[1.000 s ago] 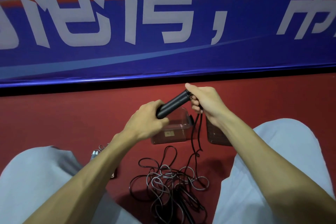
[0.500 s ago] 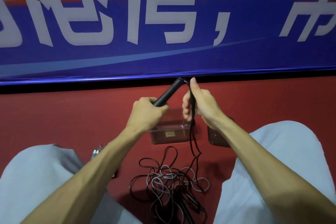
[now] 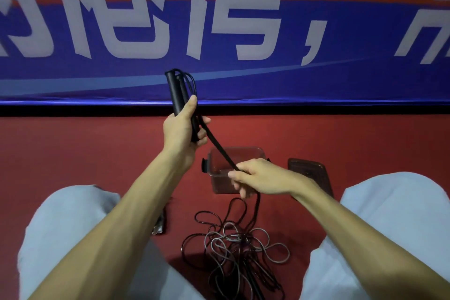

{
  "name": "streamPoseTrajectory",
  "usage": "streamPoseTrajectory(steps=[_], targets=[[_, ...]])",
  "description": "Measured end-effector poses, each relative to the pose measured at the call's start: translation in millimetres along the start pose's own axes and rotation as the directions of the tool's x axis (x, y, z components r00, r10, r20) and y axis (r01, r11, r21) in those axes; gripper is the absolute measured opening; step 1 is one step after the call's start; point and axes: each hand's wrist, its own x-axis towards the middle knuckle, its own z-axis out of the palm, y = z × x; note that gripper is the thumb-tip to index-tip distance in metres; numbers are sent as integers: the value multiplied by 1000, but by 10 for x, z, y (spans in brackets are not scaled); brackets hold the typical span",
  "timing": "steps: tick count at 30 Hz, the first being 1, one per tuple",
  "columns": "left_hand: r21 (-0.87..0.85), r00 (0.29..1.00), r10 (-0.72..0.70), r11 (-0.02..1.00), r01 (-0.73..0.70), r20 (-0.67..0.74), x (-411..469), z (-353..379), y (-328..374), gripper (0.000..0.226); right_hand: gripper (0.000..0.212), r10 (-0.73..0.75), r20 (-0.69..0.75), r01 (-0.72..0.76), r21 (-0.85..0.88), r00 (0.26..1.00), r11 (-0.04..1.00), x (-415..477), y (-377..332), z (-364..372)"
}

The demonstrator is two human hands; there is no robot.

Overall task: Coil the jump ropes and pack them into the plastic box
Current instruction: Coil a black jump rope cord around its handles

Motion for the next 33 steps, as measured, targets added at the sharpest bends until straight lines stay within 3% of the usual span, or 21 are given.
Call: streamPoseTrajectory(steps=[5, 6, 8, 10, 15, 18, 20, 23, 24, 28, 33], targets=[[282, 995, 72, 958, -48, -75, 116, -85, -43, 28, 15, 2, 88, 24, -290, 996, 957, -129, 43, -177], [406, 995, 81, 912, -53, -53, 144, -97, -68, 28, 13, -13, 74, 33, -278, 997, 960, -146, 61, -216], [689, 998, 57, 722, -62, 30, 170, -106, -148, 30, 14, -60, -14, 56, -213, 998, 975, -185, 80, -301], [823, 990, -63, 565, -67, 125, 136, -76, -235, 33, 17, -109, -138, 88, -150, 984, 985, -212, 105, -386], [816, 909, -348, 578, 16, 228, -36, 24, -296, 55, 8, -117, -410, 109, -42, 905, 993, -236, 165, -518], [866, 855, -449, 500, -2, 261, -126, 61, -273, 72, 6, -123, -537, 120, -40, 835, 992, -229, 165, -550], [913, 849, -461, 405, -56, 257, -191, 102, -310, 81, 9, -101, -592, 129, 5, 799, 992, -221, 134, -543], [948, 896, -308, 86, -308, 319, -286, 149, -448, 87, 13, -62, -631, 138, 71, 773, 988, -201, 96, -514], [924, 886, -275, 22, -383, 374, -305, 153, -499, 84, 16, -49, -629, 135, 90, 776, 987, -191, 101, -503], [840, 811, -234, 53, -540, 536, -343, 140, -562, 84, 21, 37, -596, 127, 232, 802, 964, -146, 165, -483], [769, 750, -168, 141, -623, 639, -364, 126, -508, 35, 26, 155, -356, 68, 543, 922, 837, -190, 143, -519]])
